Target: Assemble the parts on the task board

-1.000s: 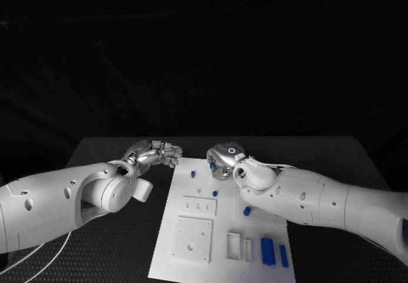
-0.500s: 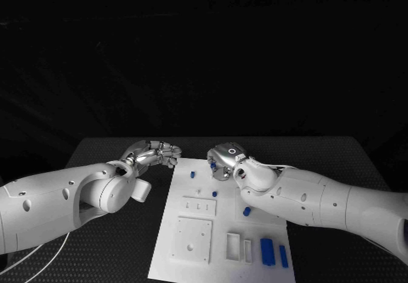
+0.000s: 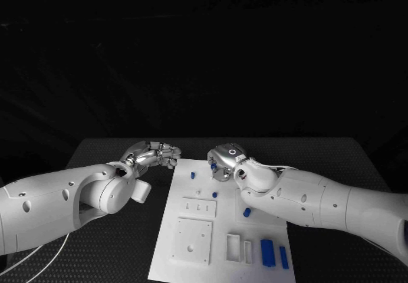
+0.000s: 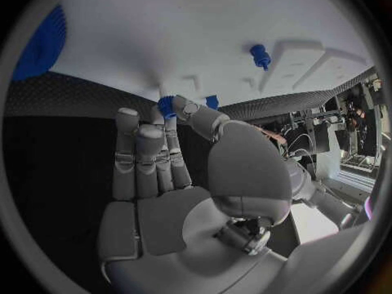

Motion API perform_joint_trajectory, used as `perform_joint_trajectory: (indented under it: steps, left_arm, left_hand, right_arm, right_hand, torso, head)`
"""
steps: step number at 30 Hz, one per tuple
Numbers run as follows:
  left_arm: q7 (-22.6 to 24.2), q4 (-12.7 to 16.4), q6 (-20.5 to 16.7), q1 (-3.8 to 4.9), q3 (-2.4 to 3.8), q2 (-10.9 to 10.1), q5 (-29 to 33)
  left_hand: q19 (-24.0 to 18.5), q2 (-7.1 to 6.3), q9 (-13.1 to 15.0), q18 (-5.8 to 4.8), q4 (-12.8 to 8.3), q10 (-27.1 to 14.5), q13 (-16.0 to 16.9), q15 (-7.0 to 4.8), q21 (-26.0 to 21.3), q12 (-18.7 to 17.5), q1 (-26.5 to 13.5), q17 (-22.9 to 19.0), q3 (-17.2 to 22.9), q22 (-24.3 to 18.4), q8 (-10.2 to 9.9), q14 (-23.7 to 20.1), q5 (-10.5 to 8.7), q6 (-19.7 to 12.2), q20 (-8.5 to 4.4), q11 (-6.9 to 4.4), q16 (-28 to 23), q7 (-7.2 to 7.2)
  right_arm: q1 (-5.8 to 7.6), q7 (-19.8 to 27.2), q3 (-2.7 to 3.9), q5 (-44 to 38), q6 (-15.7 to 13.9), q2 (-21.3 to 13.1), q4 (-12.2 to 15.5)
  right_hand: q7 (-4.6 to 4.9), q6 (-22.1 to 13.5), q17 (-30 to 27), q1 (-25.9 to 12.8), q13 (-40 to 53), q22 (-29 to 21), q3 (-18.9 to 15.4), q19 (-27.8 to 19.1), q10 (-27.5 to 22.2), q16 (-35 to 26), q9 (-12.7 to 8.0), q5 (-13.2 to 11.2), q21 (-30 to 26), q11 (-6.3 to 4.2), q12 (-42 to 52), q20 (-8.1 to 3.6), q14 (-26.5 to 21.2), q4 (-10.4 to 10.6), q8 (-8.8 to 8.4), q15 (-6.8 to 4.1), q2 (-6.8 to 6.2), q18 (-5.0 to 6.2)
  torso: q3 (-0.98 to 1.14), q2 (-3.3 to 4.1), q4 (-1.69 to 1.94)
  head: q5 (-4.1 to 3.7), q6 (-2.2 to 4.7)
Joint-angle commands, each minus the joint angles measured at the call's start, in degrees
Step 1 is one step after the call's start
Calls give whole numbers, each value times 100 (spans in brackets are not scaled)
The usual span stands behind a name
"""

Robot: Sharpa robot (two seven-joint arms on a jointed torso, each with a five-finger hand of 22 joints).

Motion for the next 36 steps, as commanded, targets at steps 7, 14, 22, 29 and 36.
perform_joint_trajectory:
  steps: [7, 14, 22, 29, 36]
  left_arm:
    - [36, 4, 34, 8, 4, -7, -24]
    - [37, -8, 28, 8, 4, -14, -24]
    - [36, -9, 30, 8, 4, -17, -24]
    - [32, -6, 28, 8, 4, -14, -24]
    - [31, -7, 22, 8, 4, -8, -24]
  left_hand:
    - [-17, 7, 11, 72, -40, -25, 6, 38, 35, -24, -58, 11, 5, -11, -20, 16, -31, -36, -5, 20, -32, -1]
    - [-19, 8, 14, 72, -53, -24, 7, 39, 39, -27, -65, 16, 16, -14, -21, 17, -31, -37, -5, 19, -36, -2]
    - [-20, 7, 18, 72, -66, -24, 9, 39, 43, -30, -76, 21, 27, -17, -21, 17, -32, -38, -5, 18, -40, -3]
    - [-21, 7, 20, 72, -75, -25, 9, 39, 47, -34, -86, 25, 35, -20, -22, 18, -32, -40, -4, 18, -44, -3]
    - [-23, 4, 22, 72, -87, -27, 10, 40, 50, -38, -96, 29, 43, -23, -25, 18, -33, -43, -4, 21, -48, 0]
  right_arm:
    - [-40, -161, -26, -93, 224, -52, 4]
    - [-38, -199, -25, -124, 167, -94, 53]
    - [-38, -173, -25, -109, 188, -101, 68]
    - [-38, -120, -25, -14, 202, -73, 44]
    - [-37, -54, -25, 154, 227, -44, -1]
  right_hand:
    - [13, 43, -13, 74, 107, 109, 60, 11, 365, 44, 7, 14, 38, -77, 12, -22, -82, 9, 29, -90, -22, 266]
    - [11, 48, -18, 78, 114, 108, 78, 11, 369, 49, 11, 13, 41, -78, 8, -20, -84, 17, 28, -91, -37, 266]
    - [9, 55, -22, 82, 121, 108, 94, 13, 375, 56, 16, 13, 45, -80, 5, -20, -85, 27, 28, -92, -53, 266]
    - [12, 48, -30, 77, 127, 106, 111, 10, 369, 60, 18, 13, 46, -76, -7, -18, -88, 48, 18, -89, -74, 266]
    - [157, -300, -94, -27, 55, 97, 24, -37, -14, 48, -47, 14, 28, 83, -237, -19, -93, 130, -195, 67, -399, 266]
  torso:
    - [1, 1, 3]
    - [-3, 1, -3]
    - [-1, 3, 5]
    - [-2, 4, 6]
    - [-6, 4, 10]
  head:
    - [-3, -5]
    - [-11, -2]
    - [-16, 7]
    - [-21, 10]
    - [-42, 10]
